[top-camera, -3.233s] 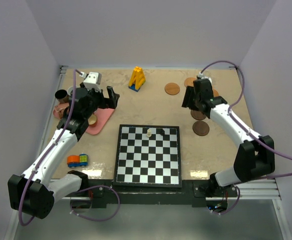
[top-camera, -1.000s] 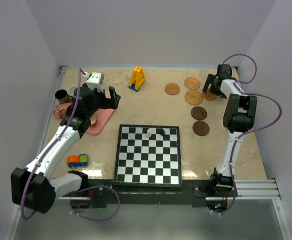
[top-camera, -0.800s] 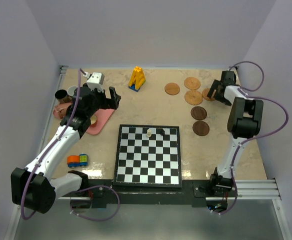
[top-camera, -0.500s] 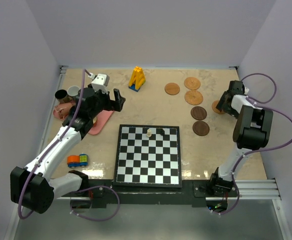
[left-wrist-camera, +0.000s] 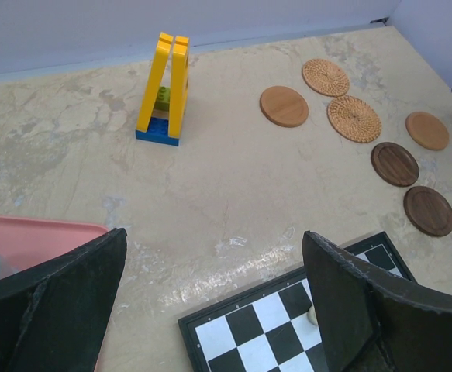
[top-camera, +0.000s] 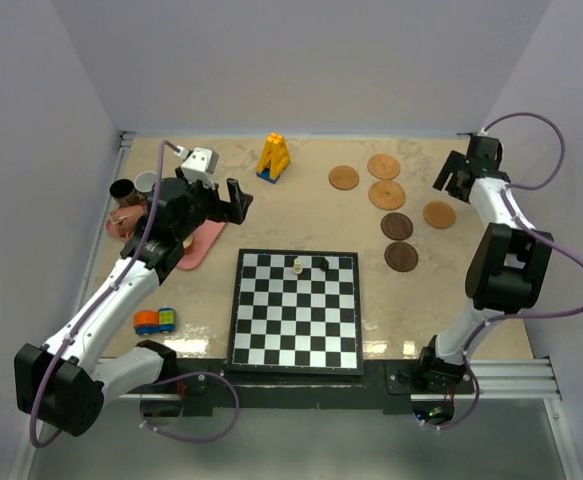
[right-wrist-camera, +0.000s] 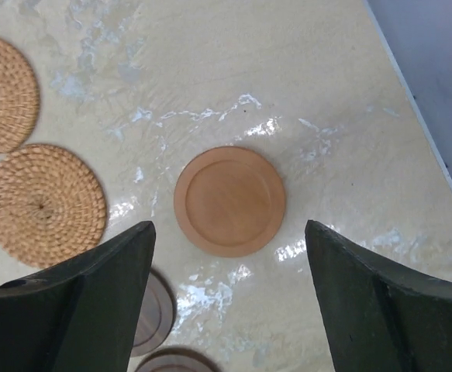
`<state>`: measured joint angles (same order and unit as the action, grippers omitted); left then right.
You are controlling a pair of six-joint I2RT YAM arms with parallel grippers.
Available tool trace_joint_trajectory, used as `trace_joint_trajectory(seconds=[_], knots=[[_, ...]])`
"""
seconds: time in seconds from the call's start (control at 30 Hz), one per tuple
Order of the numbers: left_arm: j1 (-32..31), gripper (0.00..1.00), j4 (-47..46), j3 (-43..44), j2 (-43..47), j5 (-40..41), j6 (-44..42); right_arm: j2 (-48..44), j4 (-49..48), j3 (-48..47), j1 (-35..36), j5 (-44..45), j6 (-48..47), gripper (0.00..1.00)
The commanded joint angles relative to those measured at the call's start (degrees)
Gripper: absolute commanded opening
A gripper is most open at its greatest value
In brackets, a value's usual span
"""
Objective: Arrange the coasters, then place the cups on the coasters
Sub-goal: Move the coaster to the center of the board.
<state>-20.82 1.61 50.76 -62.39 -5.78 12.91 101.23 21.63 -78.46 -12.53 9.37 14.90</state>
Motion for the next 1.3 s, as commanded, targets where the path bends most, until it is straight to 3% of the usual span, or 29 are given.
trace_joint_trajectory(seconds=[0.0,0.1,0.57,0.7,0.93,1.07,1.27], knots=[[-0.28,1.00,-2.92,0.83,1.40,-0.55,-0.07,6.16,1.14,-3.72,1.46,1.34,-3.64,0.80],[-0.28,0.99,-3.01,0.92,1.48,-1.51,0.01,7.84,0.61,-5.21,3.21,5.13,-5.92,0.77],[-0.80,0.98,-4.94,-0.22,1.39,-3.89,-0.34,13.90,-1.24,-2.93,4.45,4.88,-5.75,0.67],[-1.15,0.97,-5.21,-0.58,1.75,-3.62,-0.78,14.44,0.69,-2.58,4.45,3.47,-5.32,0.52],[-1.33,0.97,-3.20,-0.41,0.70,3.58,-3.33,8.47,1.57,6.81,4.54,2.42,-2.50,0.47],[-1.33,0.97,-4.50,-0.75,1.13,-0.19,-1.48,4.86,2.10,10.77,4.54,3.38,-0.66,0.48],[-1.33,0.96,-4.42,-0.75,2.36,0.77,-1.48,-0.85,3.94,15.25,4.54,-0.14,1.36,0.50]])
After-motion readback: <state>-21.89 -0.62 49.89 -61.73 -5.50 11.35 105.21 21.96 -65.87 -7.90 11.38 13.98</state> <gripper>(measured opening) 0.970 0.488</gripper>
